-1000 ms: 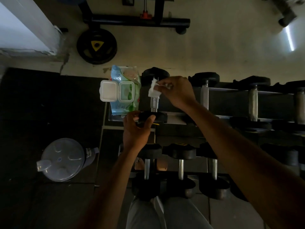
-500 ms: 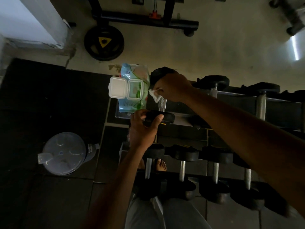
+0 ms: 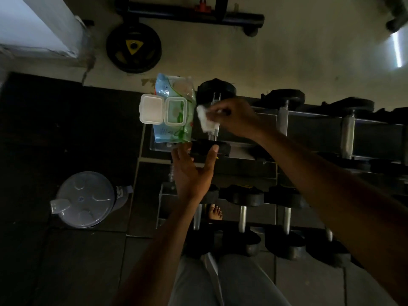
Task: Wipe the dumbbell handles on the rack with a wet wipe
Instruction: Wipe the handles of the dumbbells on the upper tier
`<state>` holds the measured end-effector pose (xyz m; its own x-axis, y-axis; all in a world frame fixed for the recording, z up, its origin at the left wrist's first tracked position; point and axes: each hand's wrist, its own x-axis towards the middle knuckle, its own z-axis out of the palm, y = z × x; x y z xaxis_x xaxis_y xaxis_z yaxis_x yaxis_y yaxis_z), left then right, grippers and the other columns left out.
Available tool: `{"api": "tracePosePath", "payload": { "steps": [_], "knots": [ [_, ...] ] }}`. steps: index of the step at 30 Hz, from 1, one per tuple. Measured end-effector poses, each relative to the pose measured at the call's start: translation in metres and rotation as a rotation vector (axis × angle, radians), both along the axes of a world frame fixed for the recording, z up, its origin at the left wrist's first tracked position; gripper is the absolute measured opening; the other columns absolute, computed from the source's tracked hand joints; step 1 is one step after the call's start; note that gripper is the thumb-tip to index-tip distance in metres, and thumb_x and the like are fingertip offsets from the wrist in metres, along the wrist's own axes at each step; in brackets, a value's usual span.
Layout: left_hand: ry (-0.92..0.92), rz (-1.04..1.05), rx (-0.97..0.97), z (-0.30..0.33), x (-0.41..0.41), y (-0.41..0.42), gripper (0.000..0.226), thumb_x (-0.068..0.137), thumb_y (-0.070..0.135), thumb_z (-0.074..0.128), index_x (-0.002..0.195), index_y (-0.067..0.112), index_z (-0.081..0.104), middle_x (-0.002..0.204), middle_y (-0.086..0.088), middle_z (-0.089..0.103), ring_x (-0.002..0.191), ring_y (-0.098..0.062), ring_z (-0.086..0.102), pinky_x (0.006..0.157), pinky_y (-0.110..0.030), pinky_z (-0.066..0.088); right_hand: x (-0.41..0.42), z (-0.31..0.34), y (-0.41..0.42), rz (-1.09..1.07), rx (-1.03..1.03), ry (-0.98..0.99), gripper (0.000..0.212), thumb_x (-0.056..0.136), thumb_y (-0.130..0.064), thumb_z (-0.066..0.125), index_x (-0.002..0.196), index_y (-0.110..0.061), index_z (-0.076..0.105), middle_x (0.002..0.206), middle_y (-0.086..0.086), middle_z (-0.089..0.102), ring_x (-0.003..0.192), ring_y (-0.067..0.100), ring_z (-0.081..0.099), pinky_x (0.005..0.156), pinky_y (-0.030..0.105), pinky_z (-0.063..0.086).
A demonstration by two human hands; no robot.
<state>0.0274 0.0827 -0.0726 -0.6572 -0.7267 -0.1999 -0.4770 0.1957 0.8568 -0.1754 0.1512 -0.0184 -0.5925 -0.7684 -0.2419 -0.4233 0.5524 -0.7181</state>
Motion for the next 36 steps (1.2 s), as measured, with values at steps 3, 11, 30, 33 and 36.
{"api": "tracePosePath", "payload": {
  "steps": [3, 11, 30, 33, 36],
  "knots": [
    [-0.061, -0.007, -0.057, 0.000, -0.007, 0.022, 0.119, 0.066, 0.091, 0.077, 0.154, 0.022, 0.034, 0.152, 0.000, 0.036, 0.141, -0.020, 0.043, 0.108, -0.040, 0.051, 0.004, -0.004, 0.021, -0.372, -0.212, -0.106, 0.023, 0.100, -0.028, 0.065, 0.119, -0.017, 0.073, 0.108, -0.003, 0.073, 0.073, -0.008, 0.064, 0.064, 0.010, 0.049],
    [-0.156, 0.217, -0.162, -0.004, -0.036, 0.042, 0.127, 0.050, 0.083, 0.090, 0.144, 0.010, 0.044, 0.143, -0.010, 0.050, 0.129, -0.026, 0.049, 0.107, -0.047, 0.049, 0.005, -0.030, 0.031, -0.418, -0.241, -0.029, 0.025, 0.100, -0.034, 0.065, 0.120, -0.019, 0.073, 0.110, -0.003, 0.074, 0.069, 0.006, 0.071, 0.056, 0.018, 0.055],
    [-0.037, 0.250, -0.202, 0.001, -0.028, 0.035, 0.111, 0.056, 0.074, 0.095, 0.138, 0.012, 0.055, 0.139, -0.004, 0.056, 0.126, -0.017, 0.052, 0.100, -0.034, 0.053, -0.004, -0.028, 0.030, -0.450, -0.215, 0.193, 0.027, 0.100, -0.038, 0.065, 0.117, -0.020, 0.074, 0.104, -0.004, 0.076, 0.077, -0.003, 0.068, 0.070, 0.023, 0.060],
    [-0.021, 0.252, -0.146, -0.003, -0.024, 0.027, 0.091, 0.059, 0.081, 0.089, 0.124, 0.021, 0.067, 0.125, 0.008, 0.068, 0.118, -0.005, 0.058, 0.097, -0.028, 0.053, -0.004, -0.029, 0.027, -0.452, -0.203, 0.240, 0.029, 0.100, -0.040, 0.063, 0.120, -0.021, 0.073, 0.106, -0.004, 0.076, 0.081, -0.002, 0.069, 0.072, 0.020, 0.059],
    [-0.110, 0.162, -0.105, -0.002, -0.021, 0.020, 0.087, 0.063, 0.094, 0.076, 0.118, 0.027, 0.070, 0.123, 0.011, 0.070, 0.119, -0.006, 0.060, 0.100, -0.034, 0.054, 0.003, -0.029, 0.021, -0.442, -0.171, 0.330, 0.029, 0.102, -0.042, 0.060, 0.122, -0.024, 0.072, 0.107, -0.005, 0.076, 0.086, 0.000, 0.069, 0.074, 0.018, 0.057]
  ]
}}
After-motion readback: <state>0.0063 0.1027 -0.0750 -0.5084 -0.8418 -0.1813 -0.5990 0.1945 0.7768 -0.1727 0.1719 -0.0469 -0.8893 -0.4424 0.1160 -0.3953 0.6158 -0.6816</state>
